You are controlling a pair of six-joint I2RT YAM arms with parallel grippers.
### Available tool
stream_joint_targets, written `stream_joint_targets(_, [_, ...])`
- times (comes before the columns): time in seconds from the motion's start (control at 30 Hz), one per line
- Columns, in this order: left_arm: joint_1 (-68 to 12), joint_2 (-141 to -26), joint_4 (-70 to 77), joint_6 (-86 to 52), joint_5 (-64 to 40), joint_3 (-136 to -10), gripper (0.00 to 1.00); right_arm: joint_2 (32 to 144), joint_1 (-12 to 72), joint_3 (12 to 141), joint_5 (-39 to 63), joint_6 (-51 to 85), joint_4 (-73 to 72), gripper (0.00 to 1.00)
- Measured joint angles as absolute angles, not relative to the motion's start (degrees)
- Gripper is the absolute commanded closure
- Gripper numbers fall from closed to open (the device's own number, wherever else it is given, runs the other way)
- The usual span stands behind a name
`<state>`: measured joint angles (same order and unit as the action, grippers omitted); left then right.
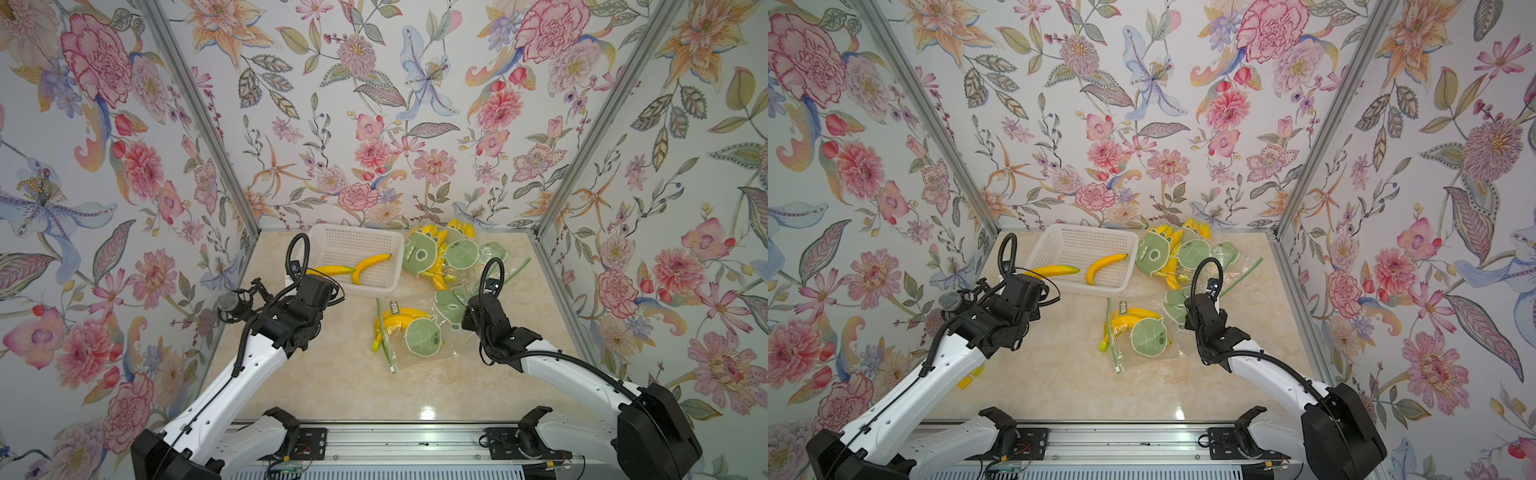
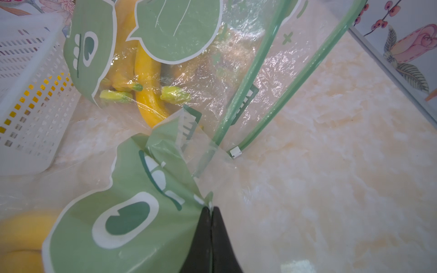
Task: Open the zip-top bag and take out the banana
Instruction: Place the banana in the basket.
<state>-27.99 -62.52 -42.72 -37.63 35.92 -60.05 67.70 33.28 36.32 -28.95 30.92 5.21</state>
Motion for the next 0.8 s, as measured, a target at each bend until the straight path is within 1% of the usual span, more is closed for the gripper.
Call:
stream_joint_targets(0.1, [-27.7, -69.7, -39.7, -34.7, 33.6, -66.6, 0.93, 67.7, 33.3, 36.3, -28.9, 30.9, 5.2, 1.00])
stream_joint_targets(0.23, [-27.7, -83.7, -35.0, -32.0, 30.2, -77.1, 0.93, 67.6, 33.3, 36.1, -28.3, 30.9, 5.0, 1.00])
stream_joint_targets(0.37, [-27.5, -98.3, -33.7, -30.5, 28.8, -88.6, 0.94, 67.0, 33.3, 35.4, -27.6, 31.0, 4.9, 1.00])
stream_joint_targets(0.47, [-27.2, -106.2, -33.3, -30.4, 27.6, -93.7, 0.94, 66.6, 33.3, 35.1, -27.5, 31.0, 4.9, 1.00])
stream_joint_targets(0.63, [-26.9, -114.0, -33.3, -30.5, 26.6, -97.8, 0.93, 66.4, 33.3, 34.9, -27.5, 31.0, 4.9, 1.00])
stream_joint_targets(0.8, [-26.6, -118.5, -33.4, -31.0, 25.4, -98.9, 0.92, 66.0, 33.3, 34.7, -27.5, 31.0, 4.9, 1.00])
